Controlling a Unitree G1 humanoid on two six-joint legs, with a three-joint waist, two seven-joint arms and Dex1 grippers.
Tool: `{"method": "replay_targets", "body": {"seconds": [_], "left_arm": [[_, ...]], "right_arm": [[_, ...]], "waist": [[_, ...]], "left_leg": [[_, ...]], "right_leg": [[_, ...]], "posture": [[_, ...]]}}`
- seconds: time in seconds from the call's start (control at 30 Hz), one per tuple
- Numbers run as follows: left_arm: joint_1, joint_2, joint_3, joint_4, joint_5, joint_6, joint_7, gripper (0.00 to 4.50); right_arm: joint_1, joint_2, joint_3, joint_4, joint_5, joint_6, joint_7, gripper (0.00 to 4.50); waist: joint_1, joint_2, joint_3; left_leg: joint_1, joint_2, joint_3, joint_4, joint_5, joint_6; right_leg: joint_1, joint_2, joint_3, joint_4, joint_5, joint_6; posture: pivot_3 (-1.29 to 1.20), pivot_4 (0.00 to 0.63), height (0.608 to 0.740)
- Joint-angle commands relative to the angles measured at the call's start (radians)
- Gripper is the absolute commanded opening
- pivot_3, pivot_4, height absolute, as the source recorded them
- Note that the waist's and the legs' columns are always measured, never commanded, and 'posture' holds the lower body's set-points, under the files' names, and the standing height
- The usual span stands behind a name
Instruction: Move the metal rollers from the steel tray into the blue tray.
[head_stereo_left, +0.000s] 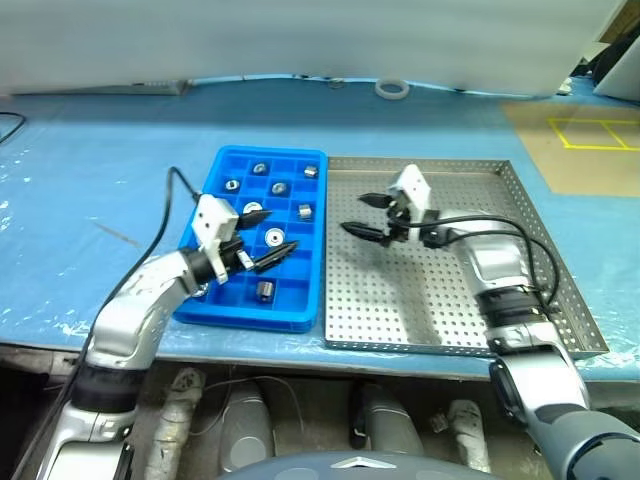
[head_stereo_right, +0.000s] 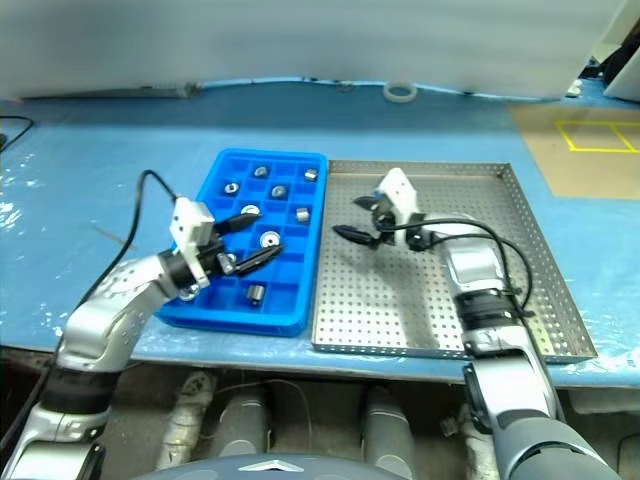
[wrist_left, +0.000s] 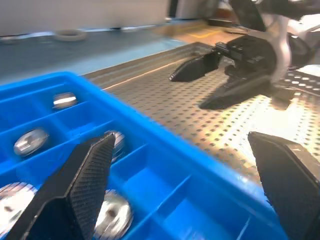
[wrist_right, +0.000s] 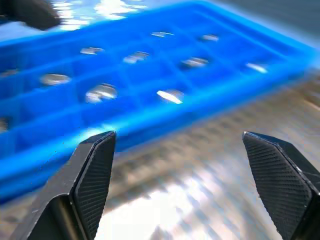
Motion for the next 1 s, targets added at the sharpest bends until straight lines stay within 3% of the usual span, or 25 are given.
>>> {"method": "replay_targets", "body": {"seconds": [0.03, 0.33, 0.73, 0.83, 1.0], "left_arm": [[-0.065, -0.023, -0.035, 0.07, 0.021, -0.054, -0.072, 4.5], [-0.172, -0.089, -0.089, 0.242, 0.066, -0.123, -0.188, 4.5], [-0.218, -0.139, -0.101, 0.322, 0.096, -0.15, -0.252, 4.5], [-0.22, -0.138, -0.094, 0.32, 0.099, -0.148, -0.251, 4.5], [-0.206, -0.127, -0.075, 0.283, 0.102, -0.133, -0.225, 4.5]], "right_arm": [[0.04, -0.031, -0.088, -0.085, 0.0, 0.033, -0.131, 4.28], [0.215, -0.126, -0.146, -0.218, -0.01, 0.207, -0.279, 4.28], [0.354, -0.181, -0.196, -0.299, -0.007, 0.31, -0.371, 4.28], [0.363, -0.185, -0.177, -0.29, 0.001, 0.322, -0.358, 3.69], [0.302, -0.16, -0.167, -0.272, 0.037, 0.305, -0.337, 2.14]], "waist": [[-0.017, 0.0, 0.0], [-0.082, 0.0, 0.0], [-0.121, 0.0, 0.0], [-0.129, 0.0, 0.0], [-0.139, 0.0, 0.0]], "left_leg": [[0.0, 0.0, 0.0, 0.0, 0.0, 0.0], [0.006, 0.0, 0.007, 0.001, -0.001, 0.002], [0.004, -0.001, 0.01, 0.007, -0.005, 0.008], [0.004, -0.001, 0.01, 0.008, -0.005, 0.008], [0.003, -0.001, 0.01, 0.009, -0.005, 0.008]], "right_leg": [[0.0, 0.0, 0.0, 0.0, 0.0, 0.0], [0.001, 0.003, 0.008, 0.0, -0.001, 0.003], [0.001, 0.003, 0.012, -0.002, -0.004, 0.008], [0.001, 0.003, 0.012, -0.002, -0.004, 0.008], [0.001, 0.003, 0.011, -0.002, -0.004, 0.009]], "posture": [[-0.32, 0.15, 0.74], [-0.46, 0.15, 0.74], [-0.52, 0.15, 0.74], [-0.51, 0.15, 0.74], [-0.46, 0.15, 0.74]]}}
